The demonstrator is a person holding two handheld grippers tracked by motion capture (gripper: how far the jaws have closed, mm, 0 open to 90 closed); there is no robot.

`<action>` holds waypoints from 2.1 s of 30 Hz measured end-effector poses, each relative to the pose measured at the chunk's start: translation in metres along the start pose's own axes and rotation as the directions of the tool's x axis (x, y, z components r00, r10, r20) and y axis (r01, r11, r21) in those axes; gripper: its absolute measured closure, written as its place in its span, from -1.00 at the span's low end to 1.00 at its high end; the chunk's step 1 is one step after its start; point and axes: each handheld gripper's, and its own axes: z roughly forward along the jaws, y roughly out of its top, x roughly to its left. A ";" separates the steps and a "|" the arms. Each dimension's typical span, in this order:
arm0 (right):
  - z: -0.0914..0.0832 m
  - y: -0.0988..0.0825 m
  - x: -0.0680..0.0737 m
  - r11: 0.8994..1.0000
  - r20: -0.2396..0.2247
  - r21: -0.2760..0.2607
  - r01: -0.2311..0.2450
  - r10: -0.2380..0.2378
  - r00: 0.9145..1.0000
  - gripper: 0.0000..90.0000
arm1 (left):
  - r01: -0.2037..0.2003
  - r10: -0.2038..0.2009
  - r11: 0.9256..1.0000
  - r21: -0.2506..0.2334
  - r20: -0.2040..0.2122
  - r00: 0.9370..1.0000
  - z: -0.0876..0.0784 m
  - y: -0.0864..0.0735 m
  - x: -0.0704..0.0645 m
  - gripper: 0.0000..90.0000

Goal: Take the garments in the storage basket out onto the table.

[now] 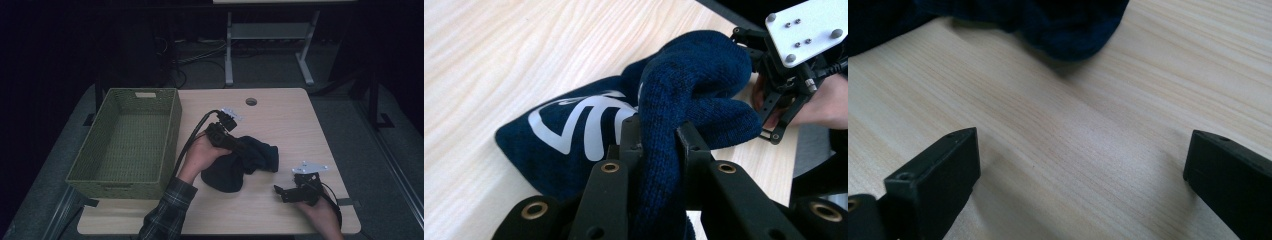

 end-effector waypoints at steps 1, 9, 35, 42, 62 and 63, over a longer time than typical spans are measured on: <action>0.000 0.000 0.000 1.000 0.000 0.000 0.000 0.000 1.000 -0.97 | 0.011 -0.011 1.000 -0.002 -0.003 1.000 0.001 -0.003 0.003 0.72; 0.000 0.000 0.000 1.000 0.001 0.000 -0.001 0.001 1.000 -0.97 | 0.076 -0.076 0.997 -0.012 -0.006 0.997 0.011 -0.023 0.023 0.72; 0.000 0.000 0.000 1.000 0.001 0.000 0.000 0.000 1.000 -0.97 | 0.120 -0.119 0.992 0.027 -0.021 0.993 0.034 -0.055 0.044 0.33; 0.000 0.000 0.000 1.000 0.001 0.000 0.000 0.000 1.000 -0.97 | 0.083 -0.083 0.997 0.002 -0.053 0.995 0.014 -0.053 0.033 -0.06; 0.000 0.000 0.000 1.000 0.001 -0.001 0.001 -0.001 1.000 -0.97 | -0.010 0.009 1.000 -0.009 -0.072 0.997 -0.021 -0.079 -0.015 0.93; 0.000 0.000 0.000 1.000 0.001 -0.002 0.002 -0.002 1.000 -0.97 | -0.016 0.016 1.000 0.004 -0.070 0.997 -0.017 -0.082 -0.016 0.98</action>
